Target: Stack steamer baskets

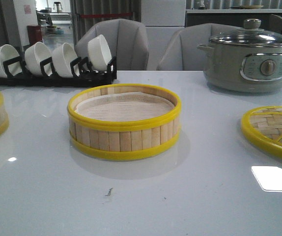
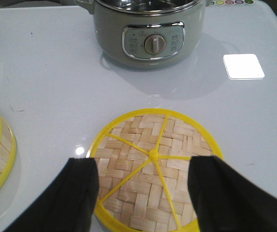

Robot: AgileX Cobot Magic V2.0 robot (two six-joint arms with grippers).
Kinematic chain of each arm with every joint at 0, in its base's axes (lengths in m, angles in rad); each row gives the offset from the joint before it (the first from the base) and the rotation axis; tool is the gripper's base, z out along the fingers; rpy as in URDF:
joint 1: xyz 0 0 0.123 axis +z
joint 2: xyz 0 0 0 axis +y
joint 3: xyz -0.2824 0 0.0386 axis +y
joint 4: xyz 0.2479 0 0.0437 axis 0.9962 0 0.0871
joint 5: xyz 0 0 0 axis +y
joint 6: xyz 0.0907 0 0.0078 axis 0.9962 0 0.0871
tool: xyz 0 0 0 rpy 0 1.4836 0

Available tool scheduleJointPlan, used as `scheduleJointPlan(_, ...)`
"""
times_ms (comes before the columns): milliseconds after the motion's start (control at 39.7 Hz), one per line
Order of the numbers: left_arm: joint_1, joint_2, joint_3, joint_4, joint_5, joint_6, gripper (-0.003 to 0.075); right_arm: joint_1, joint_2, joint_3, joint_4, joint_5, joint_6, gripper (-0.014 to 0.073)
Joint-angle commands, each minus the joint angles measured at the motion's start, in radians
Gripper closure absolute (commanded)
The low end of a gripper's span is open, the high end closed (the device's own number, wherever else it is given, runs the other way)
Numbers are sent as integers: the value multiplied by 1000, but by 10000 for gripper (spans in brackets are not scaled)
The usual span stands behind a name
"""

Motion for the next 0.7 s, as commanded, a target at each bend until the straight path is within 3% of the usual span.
scheduleJointPlan(0,2,-19,-36,-11,-74,10,635,-4,-8,-39,-3,-97,-4,60)
scheduleJointPlan(101,2,-19,-36,-11,-78,10,613,-4,-8,-39,-3,-107,-4,72)
scheduleJointPlan(176,2,-19,-36,-11,-78,10,549,-4,-8,-39,-3,-97,-3,75)
scheduleJointPlan(327,2,2,-36,-17,-64,0,268,-4,-7,-39,0,-49,0,75)
scheduleJointPlan(403,2,35,-36,-57,-60,0,185,-4,-7,-37,0,-46,0,75)
scheduleJointPlan(679,2,186,-36,-147,-91,8,195,-4,-7,-37,0,-20,0,75)
